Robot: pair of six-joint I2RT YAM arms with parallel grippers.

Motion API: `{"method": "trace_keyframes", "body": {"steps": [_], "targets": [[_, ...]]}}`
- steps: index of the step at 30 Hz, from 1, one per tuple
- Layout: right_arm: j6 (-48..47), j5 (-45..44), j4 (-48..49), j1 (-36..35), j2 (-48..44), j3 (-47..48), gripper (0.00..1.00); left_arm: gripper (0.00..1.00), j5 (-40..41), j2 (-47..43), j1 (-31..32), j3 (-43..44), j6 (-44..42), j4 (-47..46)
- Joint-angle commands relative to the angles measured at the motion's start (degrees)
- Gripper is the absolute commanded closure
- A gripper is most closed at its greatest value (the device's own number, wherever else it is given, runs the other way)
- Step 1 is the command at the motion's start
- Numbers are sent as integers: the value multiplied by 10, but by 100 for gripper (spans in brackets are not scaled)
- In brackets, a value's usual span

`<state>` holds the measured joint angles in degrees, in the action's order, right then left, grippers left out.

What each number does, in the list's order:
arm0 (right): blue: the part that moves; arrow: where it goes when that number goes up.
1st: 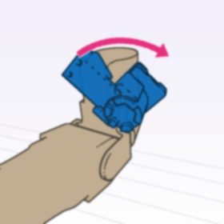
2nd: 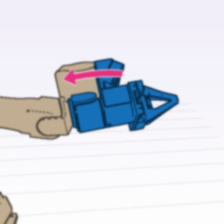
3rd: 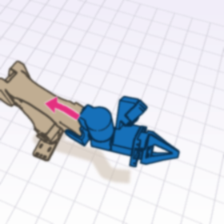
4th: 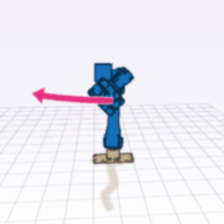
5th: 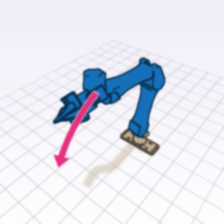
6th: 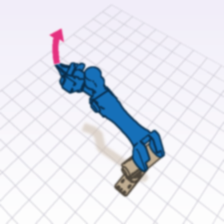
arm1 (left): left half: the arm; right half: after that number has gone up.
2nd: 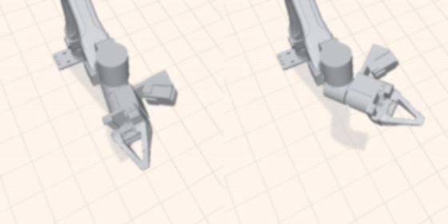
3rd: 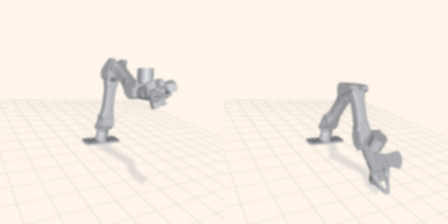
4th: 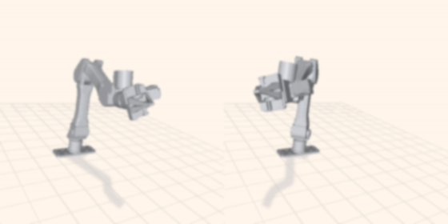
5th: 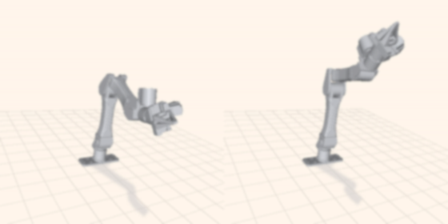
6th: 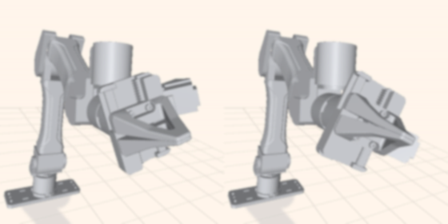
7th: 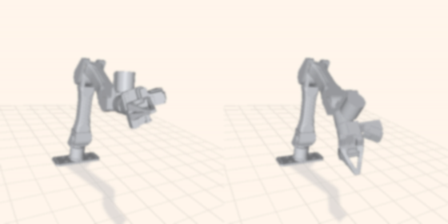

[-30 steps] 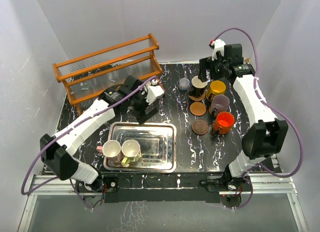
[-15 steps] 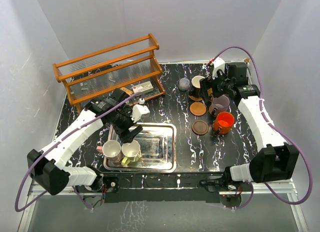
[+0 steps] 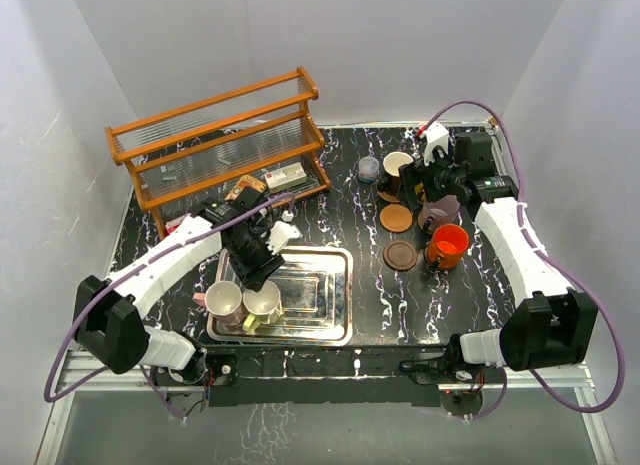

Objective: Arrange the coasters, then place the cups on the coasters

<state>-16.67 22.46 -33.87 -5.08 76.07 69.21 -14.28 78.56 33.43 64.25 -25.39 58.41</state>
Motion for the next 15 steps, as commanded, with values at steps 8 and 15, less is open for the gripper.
{"method": "trace_keyframes", "body": {"steps": [8, 15], "targets": [[-6, 6, 44, 4, -12, -2, 8, 65, -26, 27, -1, -29, 13, -13], [-6, 4, 45, 4, -11, -4, 8, 76, -41, 41, 5, -24, 14, -27]]}}
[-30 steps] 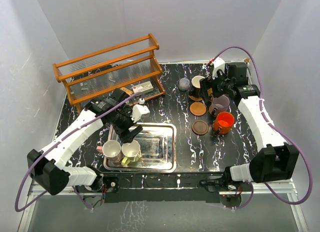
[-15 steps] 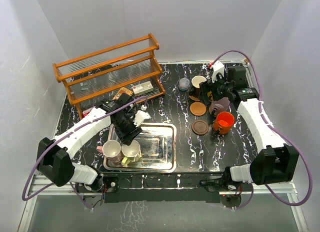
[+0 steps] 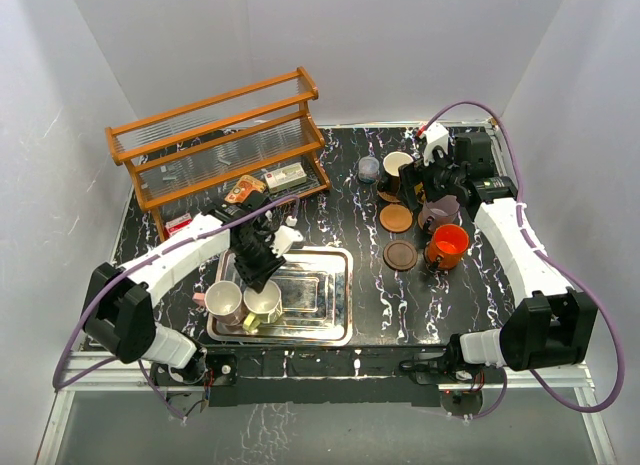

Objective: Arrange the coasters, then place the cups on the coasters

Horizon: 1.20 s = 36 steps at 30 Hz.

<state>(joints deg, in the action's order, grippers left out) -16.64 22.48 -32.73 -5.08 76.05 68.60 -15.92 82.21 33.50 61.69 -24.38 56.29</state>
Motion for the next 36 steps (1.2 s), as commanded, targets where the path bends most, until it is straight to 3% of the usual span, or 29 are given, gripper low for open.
{"method": "trace_keyframes", "body": {"steps": [1, 13, 23, 36], "targets": [[-7, 4, 34, 4, -10, 3, 8, 77, -26, 7, 5, 2, 5, -9], [2, 50, 28, 2, 26, 56, 9, 100, -43, 44, 12, 90, -11, -17], [35, 76, 95, -20, 38, 88, 10, 100, 41, 88, 12, 259, -14, -29], [138, 32, 191, -91, 51, 82, 16, 100, 117, 210, 14, 450, 66, -179]]}}
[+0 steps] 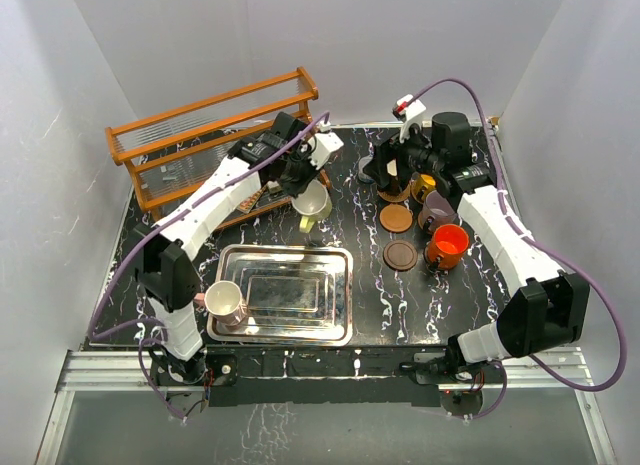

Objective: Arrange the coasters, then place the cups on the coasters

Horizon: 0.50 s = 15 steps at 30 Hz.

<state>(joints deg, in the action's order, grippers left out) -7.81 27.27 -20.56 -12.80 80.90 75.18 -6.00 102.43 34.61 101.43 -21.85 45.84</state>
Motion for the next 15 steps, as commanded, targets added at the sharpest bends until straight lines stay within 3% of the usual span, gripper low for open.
{"method": "trace_keyframes", "body": {"steps": [1, 9, 15], "targets": [[63, -19, 71, -18, 3, 14, 17, 100, 22, 15, 3, 59, 52, -89], [137, -40, 97, -48, 5, -31, 24, 100, 110, 60, 35, 87, 103, -170], [150, -54, 114, -51, -3, -70, 29, 100, 132, 74, 51, 92, 140, -197]]}}
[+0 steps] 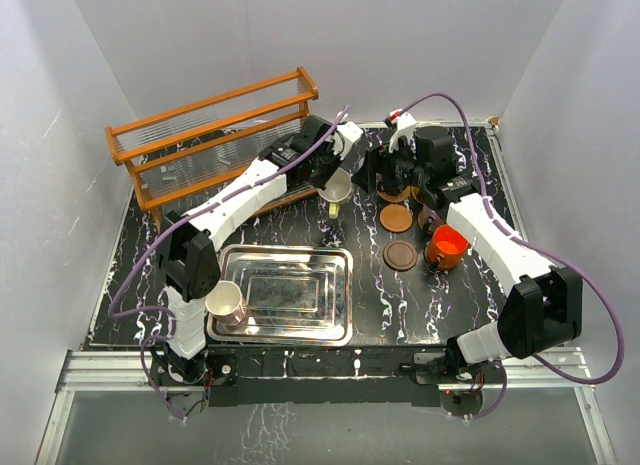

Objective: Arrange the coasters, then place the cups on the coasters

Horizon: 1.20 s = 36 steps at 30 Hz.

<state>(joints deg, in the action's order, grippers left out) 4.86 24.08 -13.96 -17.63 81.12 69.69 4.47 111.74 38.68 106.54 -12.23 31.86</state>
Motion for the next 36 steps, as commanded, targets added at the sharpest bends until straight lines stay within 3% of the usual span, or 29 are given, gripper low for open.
{"method": "trace_keyframes", "body": {"steps": [1, 10, 25, 36], "targets": [[24, -29, 52, -3, -7, -22, 30, 100, 29, -19, 13, 41, 53, -61], [32, -76, 61, -3, -2, -38, 36, 100, 53, -21, 48, 37, 91, -71], [13, -191, 39, -3, 21, -32, 59, 98, 70, -22, 63, 42, 141, -80], [20, -182, 33, -3, 41, -28, 68, 93, 39, -48, 63, 5, 134, -116]]}}
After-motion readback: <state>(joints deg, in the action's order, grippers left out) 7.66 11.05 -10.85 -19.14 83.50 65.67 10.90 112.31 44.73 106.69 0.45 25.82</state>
